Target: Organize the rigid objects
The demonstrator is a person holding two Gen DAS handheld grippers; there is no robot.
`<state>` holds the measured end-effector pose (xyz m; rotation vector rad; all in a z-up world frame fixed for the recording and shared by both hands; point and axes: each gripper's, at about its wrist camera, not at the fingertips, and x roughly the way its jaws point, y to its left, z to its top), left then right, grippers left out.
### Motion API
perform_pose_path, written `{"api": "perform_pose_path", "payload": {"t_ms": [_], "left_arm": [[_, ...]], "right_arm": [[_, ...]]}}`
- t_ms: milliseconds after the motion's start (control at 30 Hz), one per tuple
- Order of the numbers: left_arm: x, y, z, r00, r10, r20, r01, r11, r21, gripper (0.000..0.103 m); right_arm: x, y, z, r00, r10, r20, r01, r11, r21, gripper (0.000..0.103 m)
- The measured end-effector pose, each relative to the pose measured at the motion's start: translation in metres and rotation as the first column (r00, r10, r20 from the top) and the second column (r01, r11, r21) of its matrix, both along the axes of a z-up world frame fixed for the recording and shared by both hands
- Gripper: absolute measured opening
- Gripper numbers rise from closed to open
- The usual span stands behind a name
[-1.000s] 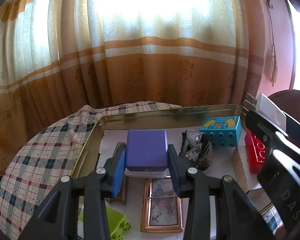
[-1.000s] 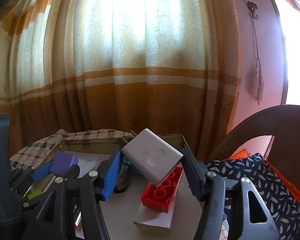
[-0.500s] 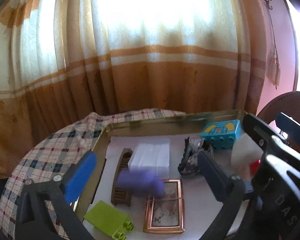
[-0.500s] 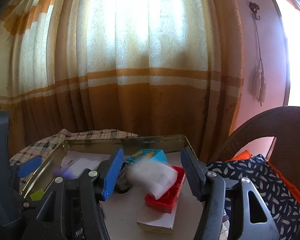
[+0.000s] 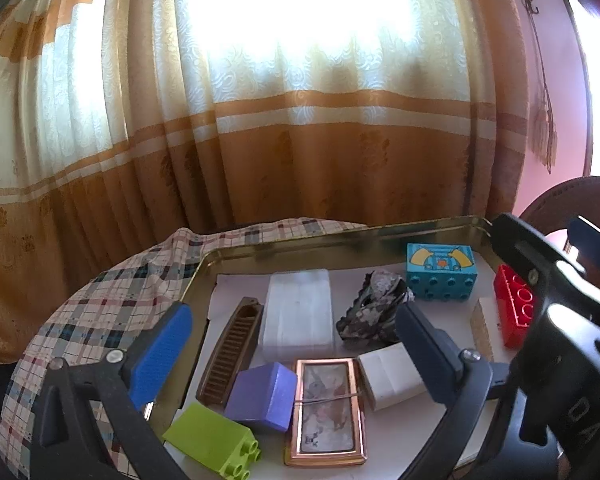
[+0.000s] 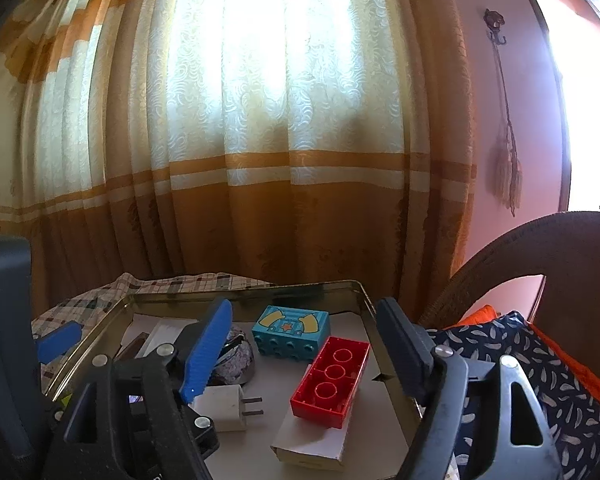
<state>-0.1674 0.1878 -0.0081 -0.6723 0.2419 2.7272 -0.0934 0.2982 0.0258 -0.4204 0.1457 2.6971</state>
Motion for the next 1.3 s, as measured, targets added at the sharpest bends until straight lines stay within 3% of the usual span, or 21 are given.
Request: {"api": "perform_pose_path", "payload": {"t_ms": [167, 233, 600, 900, 1300], "left_arm": [[0.002, -0.003, 0.001, 1.000, 0.000, -0.008, 0.000, 1.000, 0.019, 0.103], [0.003, -0.004, 0.001, 1.000, 0.004, -0.010, -0.004, 1.000, 0.026, 0.103], [0.004, -0.015, 0.003, 0.999, 0.037, -0.008, -0.036, 0.998, 0.058, 0.103], [0.022, -0.018, 0.008, 0.997, 0.010, -0.074, -0.005, 0.998, 0.069, 0.103], [0.046, -0.056, 0.012, 0.988, 0.121, -0.092, -0.111, 0.988, 0.106, 0.103]], "right_arm": [[0.005, -0.002, 0.001, 1.000, -0.003, -0.030, 0.003, 1.000, 0.014, 0.084], [0.008, -0.004, 0.003, 0.999, -0.004, -0.043, 0.005, 1.000, 0.025, 0.091], [0.020, -0.013, 0.006, 0.995, -0.012, -0.094, 0.018, 0.998, 0.064, 0.102], [0.034, -0.024, 0.008, 0.991, -0.013, -0.134, 0.027, 0.994, 0.101, 0.103], [0.050, -0.027, 0.011, 0.983, -0.001, -0.183, 0.019, 0.995, 0.096, 0.102]]}}
